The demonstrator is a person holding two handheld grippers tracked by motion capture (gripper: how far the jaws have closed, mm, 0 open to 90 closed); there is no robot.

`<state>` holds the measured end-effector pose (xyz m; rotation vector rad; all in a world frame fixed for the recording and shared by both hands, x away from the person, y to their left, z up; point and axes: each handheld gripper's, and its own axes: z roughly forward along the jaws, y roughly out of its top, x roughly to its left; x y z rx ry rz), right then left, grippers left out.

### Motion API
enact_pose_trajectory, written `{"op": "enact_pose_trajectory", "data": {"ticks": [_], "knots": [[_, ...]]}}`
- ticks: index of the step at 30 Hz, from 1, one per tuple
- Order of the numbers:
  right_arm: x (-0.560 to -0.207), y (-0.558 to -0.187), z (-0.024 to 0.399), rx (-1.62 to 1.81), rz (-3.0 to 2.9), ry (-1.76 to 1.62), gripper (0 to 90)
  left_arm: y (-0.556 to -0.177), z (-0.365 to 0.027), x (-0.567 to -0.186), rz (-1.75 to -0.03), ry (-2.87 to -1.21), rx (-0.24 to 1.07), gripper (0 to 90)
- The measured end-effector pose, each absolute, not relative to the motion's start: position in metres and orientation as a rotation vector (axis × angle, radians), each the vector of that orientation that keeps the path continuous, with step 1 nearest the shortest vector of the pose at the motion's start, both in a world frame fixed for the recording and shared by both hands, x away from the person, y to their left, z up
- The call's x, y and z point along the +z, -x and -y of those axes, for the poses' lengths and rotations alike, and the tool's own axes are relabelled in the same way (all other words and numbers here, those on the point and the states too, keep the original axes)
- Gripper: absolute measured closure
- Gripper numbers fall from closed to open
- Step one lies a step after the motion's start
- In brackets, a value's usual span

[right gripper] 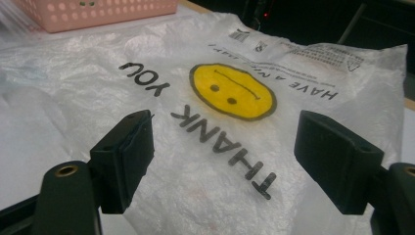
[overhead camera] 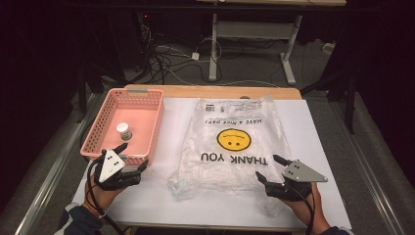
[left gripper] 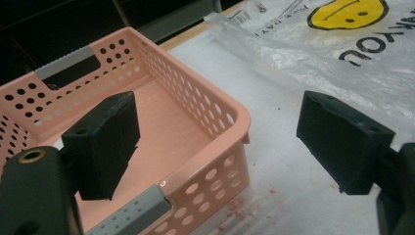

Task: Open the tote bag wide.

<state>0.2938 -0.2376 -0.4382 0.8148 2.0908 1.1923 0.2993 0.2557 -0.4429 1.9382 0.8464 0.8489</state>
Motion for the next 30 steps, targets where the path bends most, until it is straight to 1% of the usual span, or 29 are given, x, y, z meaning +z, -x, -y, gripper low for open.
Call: {"op": "enact_pose_trajectory", "data": {"ticks": [3, 10, 13, 15, 16, 17, 19, 21, 22, 23, 28, 30], "knots": [[-0.438, -0.295, 0.236, 1.189, -2.104, -0.816, 25.2, -0.300, -0.254, -0.447, -0.836, -1.971, 0.839, 16.0], [-0.435, -0.303, 0.243, 1.181, -2.086, -0.830, 26.3, -0.296, -0.253, -0.446, -0.824, -1.974, 0.847, 16.1], [-0.430, -0.312, 0.249, 1.177, -2.064, -0.844, 26.4, -0.295, -0.253, -0.448, -0.821, -1.996, 0.850, 16.2], [-0.423, -0.323, 0.255, 1.183, -2.043, -0.849, 28.0, -0.293, -0.254, -0.449, -0.829, -1.994, 0.874, 16.5], [-0.418, -0.329, 0.259, 1.164, -2.030, -0.842, 29.0, -0.292, -0.255, -0.449, -0.832, -1.988, 0.875, 16.8], [-0.414, -0.336, 0.264, 1.155, -1.996, -0.855, 32.3, -0.292, -0.255, -0.448, -0.832, -1.984, 0.871, 16.9], [-0.405, -0.355, 0.278, 1.157, -1.953, -0.914, 34.4, -0.290, -0.254, -0.448, -0.826, -1.997, 0.882, 16.8], [-0.401, -0.376, 0.290, 1.136, -1.906, -0.980, 39.5, -0.290, -0.253, -0.449, -0.825, -2.001, 0.884, 16.8], [-0.400, -0.387, 0.294, 1.131, -1.915, -1.007, 39.7, -0.290, -0.253, -0.449, -0.829, -1.996, 0.888, 16.8], [-0.400, -0.398, 0.297, 1.112, -1.913, -1.025, 39.9, -0.289, -0.253, -0.449, -0.826, -1.994, 0.893, 16.8], [-0.408, -0.452, 0.297, 0.992, -1.983, -1.102, 46.7, -0.291, -0.250, -0.450, -0.813, -2.002, 0.881, 17.0], [-0.412, -0.473, 0.297, 0.916, -2.029, -1.141, 47.1, -0.291, -0.248, -0.450, -0.802, -2.007, 0.887, 17.4]]}}
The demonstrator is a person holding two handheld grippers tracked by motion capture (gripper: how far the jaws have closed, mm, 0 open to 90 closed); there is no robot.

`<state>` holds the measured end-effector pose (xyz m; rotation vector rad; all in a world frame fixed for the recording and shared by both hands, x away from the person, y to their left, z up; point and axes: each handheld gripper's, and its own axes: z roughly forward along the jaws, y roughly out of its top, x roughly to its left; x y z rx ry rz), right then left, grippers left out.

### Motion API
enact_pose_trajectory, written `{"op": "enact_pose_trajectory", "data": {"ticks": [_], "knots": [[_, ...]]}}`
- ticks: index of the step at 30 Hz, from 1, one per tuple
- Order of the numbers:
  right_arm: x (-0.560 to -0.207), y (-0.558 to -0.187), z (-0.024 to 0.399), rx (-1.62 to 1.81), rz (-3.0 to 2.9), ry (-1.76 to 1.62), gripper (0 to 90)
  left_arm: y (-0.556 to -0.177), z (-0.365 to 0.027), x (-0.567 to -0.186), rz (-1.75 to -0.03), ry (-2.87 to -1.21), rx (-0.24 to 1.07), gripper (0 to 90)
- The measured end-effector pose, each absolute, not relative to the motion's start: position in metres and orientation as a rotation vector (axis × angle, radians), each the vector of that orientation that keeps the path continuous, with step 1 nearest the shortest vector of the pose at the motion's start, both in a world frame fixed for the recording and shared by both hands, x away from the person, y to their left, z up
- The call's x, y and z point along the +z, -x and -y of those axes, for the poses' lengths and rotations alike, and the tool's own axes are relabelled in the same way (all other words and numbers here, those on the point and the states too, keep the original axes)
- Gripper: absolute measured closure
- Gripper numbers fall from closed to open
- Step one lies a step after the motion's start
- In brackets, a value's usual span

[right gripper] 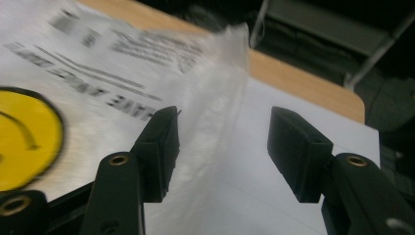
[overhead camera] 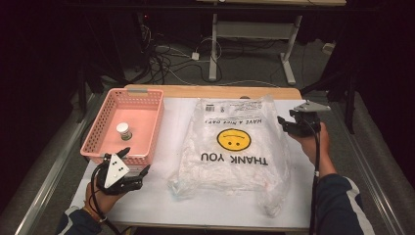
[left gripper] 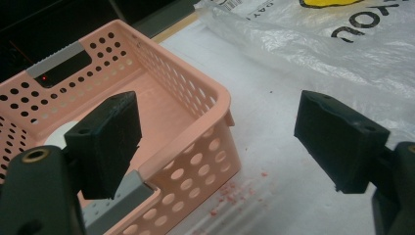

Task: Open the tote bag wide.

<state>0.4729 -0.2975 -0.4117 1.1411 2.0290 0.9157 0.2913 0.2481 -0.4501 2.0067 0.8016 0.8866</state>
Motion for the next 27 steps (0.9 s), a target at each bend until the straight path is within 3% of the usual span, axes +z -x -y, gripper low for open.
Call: {"op": "enact_pose_trajectory", "data": {"ticks": [8, 10, 15, 19, 27], "knots": [[-0.420, -0.520, 0.293, 0.862, -2.091, -1.279, 47.5, -0.292, -0.241, -0.452, -0.758, -2.029, 0.869, 17.7], [-0.425, -0.527, 0.289, 0.804, -2.101, -1.283, 50.8, -0.293, -0.239, -0.453, -0.752, -2.036, 0.858, 17.7], [-0.444, -0.539, 0.284, 0.655, -2.242, -1.300, 74.6, -0.297, -0.236, -0.456, -0.750, -2.050, 0.847, 19.1], [-0.458, -0.540, 0.287, 0.661, -2.294, -1.366, 87.0, -0.298, -0.235, -0.458, -0.757, -2.065, 0.825, 19.1], [-0.457, -0.528, 0.298, 0.686, -2.221, -1.460, 90.0, -0.296, -0.235, -0.456, -0.751, -2.063, 0.839, 19.1]]}}
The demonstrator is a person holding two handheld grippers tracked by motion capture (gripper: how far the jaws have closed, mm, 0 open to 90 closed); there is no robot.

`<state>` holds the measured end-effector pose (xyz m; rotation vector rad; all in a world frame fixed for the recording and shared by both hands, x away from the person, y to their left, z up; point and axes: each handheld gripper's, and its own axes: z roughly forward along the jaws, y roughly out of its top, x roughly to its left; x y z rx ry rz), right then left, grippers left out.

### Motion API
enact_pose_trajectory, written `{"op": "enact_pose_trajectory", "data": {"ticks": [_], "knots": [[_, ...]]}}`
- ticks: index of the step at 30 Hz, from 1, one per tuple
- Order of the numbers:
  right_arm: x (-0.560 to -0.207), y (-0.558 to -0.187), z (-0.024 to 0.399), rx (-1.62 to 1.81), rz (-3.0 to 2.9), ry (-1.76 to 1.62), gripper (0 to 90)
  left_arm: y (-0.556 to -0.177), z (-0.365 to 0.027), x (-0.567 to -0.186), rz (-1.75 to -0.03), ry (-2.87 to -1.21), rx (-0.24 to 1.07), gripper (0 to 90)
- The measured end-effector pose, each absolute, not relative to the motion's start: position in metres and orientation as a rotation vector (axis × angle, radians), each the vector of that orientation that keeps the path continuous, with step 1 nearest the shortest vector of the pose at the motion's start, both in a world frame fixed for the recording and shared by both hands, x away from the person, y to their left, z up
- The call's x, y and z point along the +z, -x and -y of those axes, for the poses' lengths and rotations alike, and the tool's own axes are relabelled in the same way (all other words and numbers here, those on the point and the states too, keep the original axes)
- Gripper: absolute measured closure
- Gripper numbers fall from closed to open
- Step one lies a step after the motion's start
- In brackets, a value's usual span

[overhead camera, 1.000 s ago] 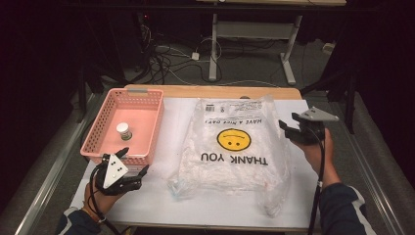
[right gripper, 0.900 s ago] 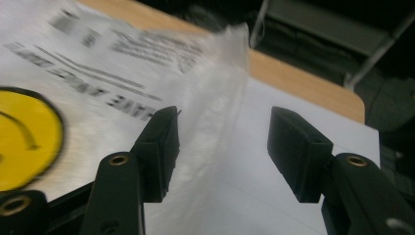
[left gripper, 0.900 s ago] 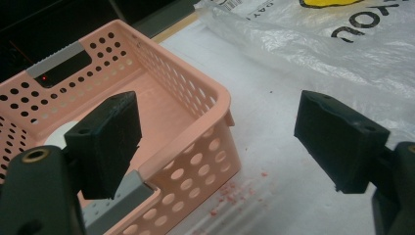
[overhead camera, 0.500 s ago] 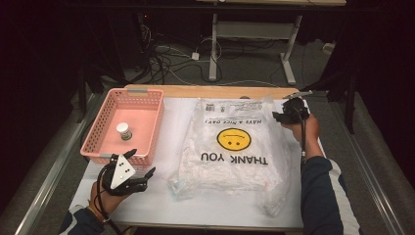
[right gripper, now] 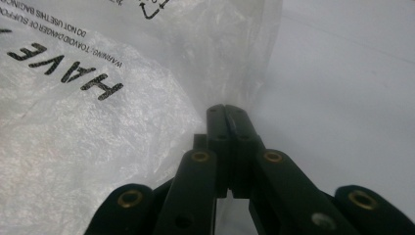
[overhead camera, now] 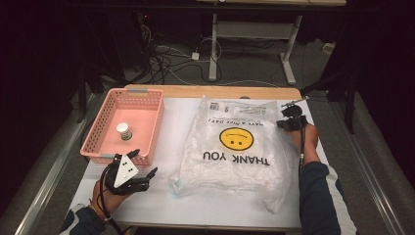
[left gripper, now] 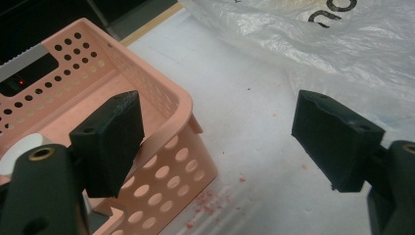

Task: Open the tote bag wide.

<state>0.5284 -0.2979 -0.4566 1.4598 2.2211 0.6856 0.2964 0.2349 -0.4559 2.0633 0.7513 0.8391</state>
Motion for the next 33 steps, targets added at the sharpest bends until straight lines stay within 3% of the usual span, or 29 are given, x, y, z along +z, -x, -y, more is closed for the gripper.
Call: {"op": "enact_pose_trajectory", "data": {"ticks": [12, 24, 28, 33], "knots": [[-0.460, -0.458, 0.327, 0.690, -2.171, -1.482, 90.0, -0.297, -0.237, -0.453, -0.742, -2.061, 0.861, 19.1], [-0.460, -0.386, 0.306, 0.704, -2.296, -1.298, 88.6, -0.296, -0.238, -0.451, -0.741, -2.059, 0.869, 19.0], [-0.450, -0.371, 0.299, 0.716, -2.263, -1.250, 74.9, -0.295, -0.239, -0.451, -0.740, -2.062, 0.867, 19.0], [-0.421, -0.351, 0.288, 0.817, -2.146, -1.170, 65.5, -0.296, -0.240, -0.451, -0.737, -2.064, 0.875, 18.9]]}}
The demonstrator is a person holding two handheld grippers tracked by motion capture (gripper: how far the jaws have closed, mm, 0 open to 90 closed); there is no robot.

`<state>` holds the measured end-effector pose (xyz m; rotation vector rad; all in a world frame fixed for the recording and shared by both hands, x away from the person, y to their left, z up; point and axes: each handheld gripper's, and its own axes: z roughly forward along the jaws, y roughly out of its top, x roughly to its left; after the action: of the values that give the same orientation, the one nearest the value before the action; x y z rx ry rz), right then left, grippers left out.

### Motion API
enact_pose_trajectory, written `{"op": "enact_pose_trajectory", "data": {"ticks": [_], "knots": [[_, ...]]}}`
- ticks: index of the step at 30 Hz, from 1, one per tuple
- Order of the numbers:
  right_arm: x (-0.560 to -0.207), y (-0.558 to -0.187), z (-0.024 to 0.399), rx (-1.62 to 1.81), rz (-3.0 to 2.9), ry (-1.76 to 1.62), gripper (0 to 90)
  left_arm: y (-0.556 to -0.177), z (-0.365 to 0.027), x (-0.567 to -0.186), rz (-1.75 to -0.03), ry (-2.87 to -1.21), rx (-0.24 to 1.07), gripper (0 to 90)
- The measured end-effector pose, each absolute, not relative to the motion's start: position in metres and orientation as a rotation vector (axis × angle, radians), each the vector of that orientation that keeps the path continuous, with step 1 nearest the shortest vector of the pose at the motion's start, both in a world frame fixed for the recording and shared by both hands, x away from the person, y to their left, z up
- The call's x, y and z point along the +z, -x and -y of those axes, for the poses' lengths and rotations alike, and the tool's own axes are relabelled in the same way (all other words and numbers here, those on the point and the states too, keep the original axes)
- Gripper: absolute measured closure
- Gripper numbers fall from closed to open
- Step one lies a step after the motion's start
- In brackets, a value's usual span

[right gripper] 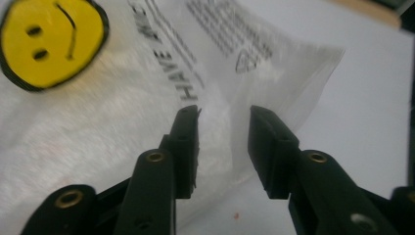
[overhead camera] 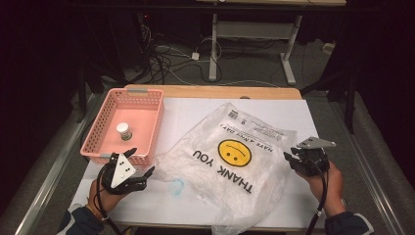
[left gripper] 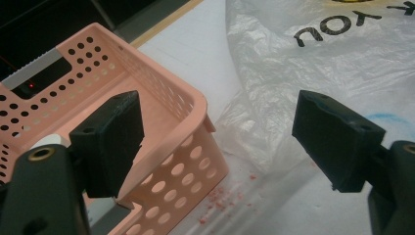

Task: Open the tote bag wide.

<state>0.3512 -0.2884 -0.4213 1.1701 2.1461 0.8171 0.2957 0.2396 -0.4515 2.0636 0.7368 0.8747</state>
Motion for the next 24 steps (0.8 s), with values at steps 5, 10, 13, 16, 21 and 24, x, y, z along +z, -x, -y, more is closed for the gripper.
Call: {"op": "enact_pose_trajectory", "data": {"ticks": [5, 10, 13, 16, 21, 24], "knots": [[-0.406, -0.332, 0.252, 1.005, -2.203, -0.982, 61.6, -0.295, -0.238, -0.452, -0.745, -2.071, 0.866, 18.9], [-0.419, -0.314, 0.187, 1.087, -2.416, -0.740, 59.1, -0.294, -0.236, -0.452, -0.742, -2.080, 0.867, 18.8], [-0.429, -0.305, 0.151, 1.089, -2.531, -0.585, 57.0, -0.294, -0.235, -0.453, -0.738, -2.083, 0.867, 18.8], [-0.442, -0.301, 0.123, 1.067, -2.628, -0.510, 56.1, -0.293, -0.236, -0.453, -0.736, -2.085, 0.865, 18.8], [-0.459, -0.301, 0.094, 1.025, -2.730, -0.425, 53.0, -0.294, -0.236, -0.454, -0.733, -2.093, 0.859, 18.8], [-0.466, -0.304, 0.085, 1.026, -2.751, -0.407, 53.4, -0.294, -0.236, -0.454, -0.733, -2.098, 0.857, 18.8]]}}
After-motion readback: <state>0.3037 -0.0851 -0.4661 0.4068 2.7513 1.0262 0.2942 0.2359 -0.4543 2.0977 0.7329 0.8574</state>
